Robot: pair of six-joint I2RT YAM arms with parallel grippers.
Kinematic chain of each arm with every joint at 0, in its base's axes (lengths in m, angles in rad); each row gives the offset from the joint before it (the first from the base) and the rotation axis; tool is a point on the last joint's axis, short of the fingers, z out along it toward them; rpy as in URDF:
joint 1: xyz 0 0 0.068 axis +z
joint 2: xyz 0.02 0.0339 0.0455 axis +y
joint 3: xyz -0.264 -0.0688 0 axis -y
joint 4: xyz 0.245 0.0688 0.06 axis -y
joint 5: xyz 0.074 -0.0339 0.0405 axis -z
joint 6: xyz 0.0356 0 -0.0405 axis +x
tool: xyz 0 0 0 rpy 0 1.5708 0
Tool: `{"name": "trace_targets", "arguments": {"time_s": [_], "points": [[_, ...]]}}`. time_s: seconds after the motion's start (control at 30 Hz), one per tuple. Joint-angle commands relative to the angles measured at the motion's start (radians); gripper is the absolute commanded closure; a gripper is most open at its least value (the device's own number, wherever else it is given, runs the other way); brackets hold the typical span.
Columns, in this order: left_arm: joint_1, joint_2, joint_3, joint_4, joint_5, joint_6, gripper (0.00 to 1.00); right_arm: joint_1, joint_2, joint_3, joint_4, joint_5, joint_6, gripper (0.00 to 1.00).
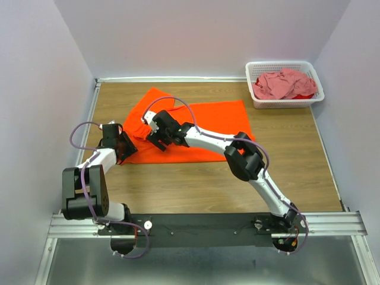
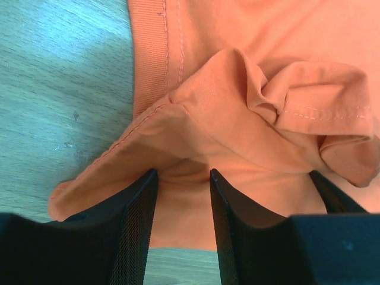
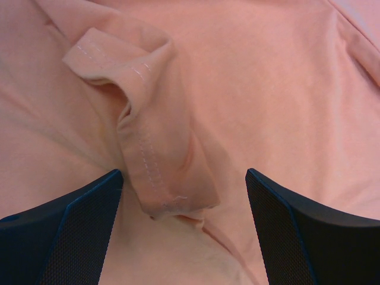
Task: Fold and stack the t-shirts
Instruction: Fold the tshirt
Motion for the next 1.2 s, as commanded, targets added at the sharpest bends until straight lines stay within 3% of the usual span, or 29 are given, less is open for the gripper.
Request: {"name": "trace_targets", "arguments": {"time_s": [0.0,0.5,0.77,1.0,1.17], "points": [[0.001,0.039,-0.021,-0.074,-0.051,0.007,0.51,-0.018,0.034,0.022,-0.005,0.063,-0.028,0.09],[0.000,0.053,-0.018,-0.079,-0.057,0.010,0.51,-0.149,0.039,0.065,-0.007,-0.053,0.065,0.09],[-0.003,0.047,-0.010,-0.076,-0.045,0.018,0.50,-0.224,0.062,0.130,-0.024,0.007,0.202,0.10],[-0.003,-0.068,0.028,-0.104,-0.005,0.031,0.43,-0.230,-0.154,-0.059,-0.025,-0.104,0.291,0.11],[-0.071,-0.126,0.132,-0.143,-0.039,0.060,0.40,-0.228,-0.339,-0.301,-0.024,-0.125,0.357,0.12]]}}
